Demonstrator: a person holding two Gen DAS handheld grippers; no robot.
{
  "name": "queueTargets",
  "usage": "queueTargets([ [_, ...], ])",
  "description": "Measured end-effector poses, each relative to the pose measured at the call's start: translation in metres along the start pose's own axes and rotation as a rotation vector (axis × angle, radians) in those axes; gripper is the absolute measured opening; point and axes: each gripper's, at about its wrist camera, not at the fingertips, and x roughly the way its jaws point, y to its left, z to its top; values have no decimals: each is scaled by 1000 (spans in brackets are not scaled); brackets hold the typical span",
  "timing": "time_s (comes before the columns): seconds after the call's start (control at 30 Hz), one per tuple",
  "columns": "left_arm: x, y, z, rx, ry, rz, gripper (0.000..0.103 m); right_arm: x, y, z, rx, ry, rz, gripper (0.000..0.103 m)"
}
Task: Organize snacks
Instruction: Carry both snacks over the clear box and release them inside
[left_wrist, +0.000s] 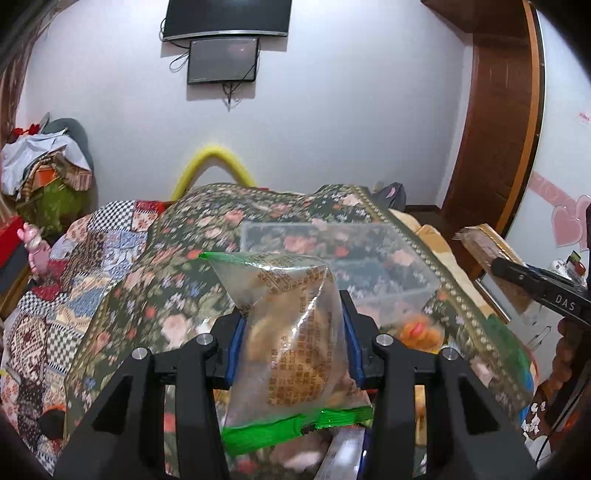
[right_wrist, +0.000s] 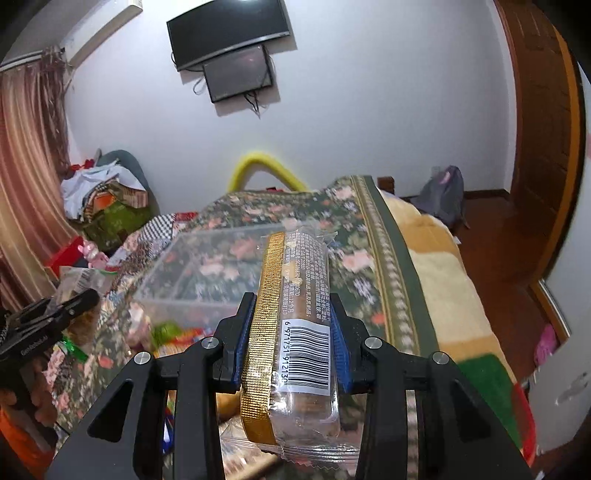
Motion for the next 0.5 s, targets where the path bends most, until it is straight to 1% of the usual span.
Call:
queueTargets([
  [0.27, 42, -9, 28, 17, 17, -14, 44, 23, 11, 18, -15, -20, 32, 34],
  [0.33, 55, -9, 33, 11, 31, -30, 44, 31, 13, 22, -13, -14, 40, 34],
  [0.5, 93, -11, 41, 23, 80, -13, 44, 57, 16, 28, -27, 22, 40, 34],
])
